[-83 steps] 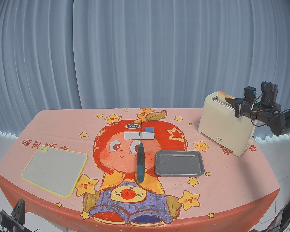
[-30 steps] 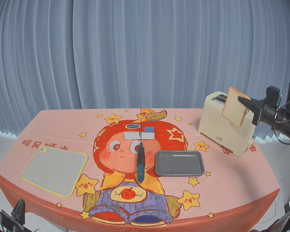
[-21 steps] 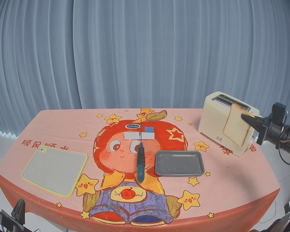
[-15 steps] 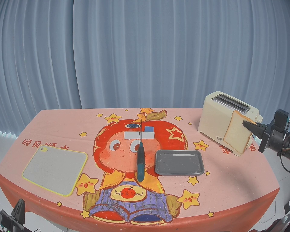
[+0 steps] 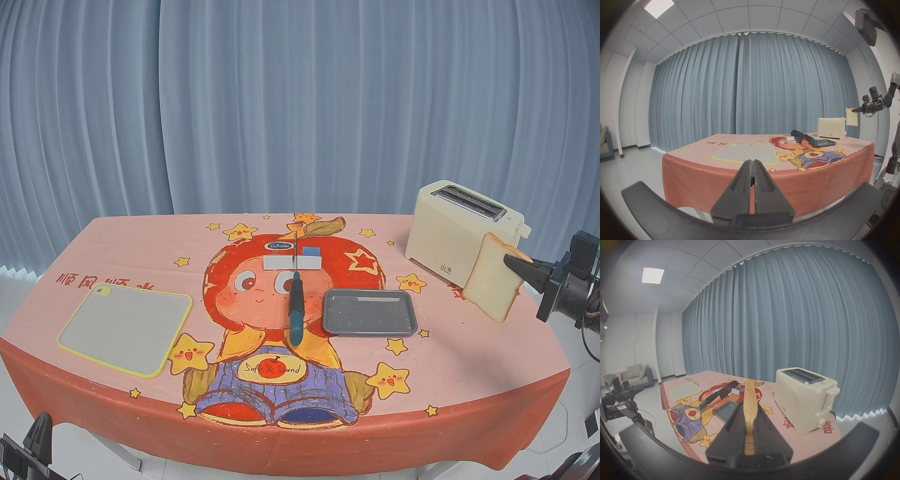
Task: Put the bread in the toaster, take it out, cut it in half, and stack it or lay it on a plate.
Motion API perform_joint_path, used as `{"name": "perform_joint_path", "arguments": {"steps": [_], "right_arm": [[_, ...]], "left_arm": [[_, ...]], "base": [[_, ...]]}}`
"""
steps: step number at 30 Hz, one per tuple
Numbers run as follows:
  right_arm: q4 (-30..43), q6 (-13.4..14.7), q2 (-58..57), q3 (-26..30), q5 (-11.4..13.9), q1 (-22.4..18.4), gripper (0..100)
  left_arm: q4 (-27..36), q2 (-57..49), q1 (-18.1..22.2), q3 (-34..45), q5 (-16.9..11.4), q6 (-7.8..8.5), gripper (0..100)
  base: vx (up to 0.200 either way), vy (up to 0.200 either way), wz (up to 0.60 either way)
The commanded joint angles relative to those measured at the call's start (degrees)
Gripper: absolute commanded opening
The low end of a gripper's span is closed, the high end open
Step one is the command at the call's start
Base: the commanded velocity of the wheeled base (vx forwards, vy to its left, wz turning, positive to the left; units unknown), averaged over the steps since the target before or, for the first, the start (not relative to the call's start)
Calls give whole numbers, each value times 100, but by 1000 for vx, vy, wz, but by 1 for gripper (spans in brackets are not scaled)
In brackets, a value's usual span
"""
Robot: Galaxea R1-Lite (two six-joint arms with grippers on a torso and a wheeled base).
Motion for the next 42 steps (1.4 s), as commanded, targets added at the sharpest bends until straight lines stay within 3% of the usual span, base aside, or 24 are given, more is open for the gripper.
{"name": "perform_joint_path", "arguments": {"steps": [1, 7, 34, 42], "right_arm": [[1, 0, 22, -5, 1, 1, 0], [-25, 255, 13, -5, -26, 115, 0], [-52, 475, -4, 83, -114, 422, 0], [-52, 686, -13, 100, -114, 554, 0]], "left_arm": [[-7, -93, 0, 101, 2, -7, 0], [-7, -93, 0, 101, 2, 2, 0], [-7, -93, 0, 101, 2, 2, 0], [2, -93, 0, 101, 2, 2, 0]], "base": [[0, 0, 0], [0, 200, 0], [0, 200, 0], [0, 200, 0]]}}
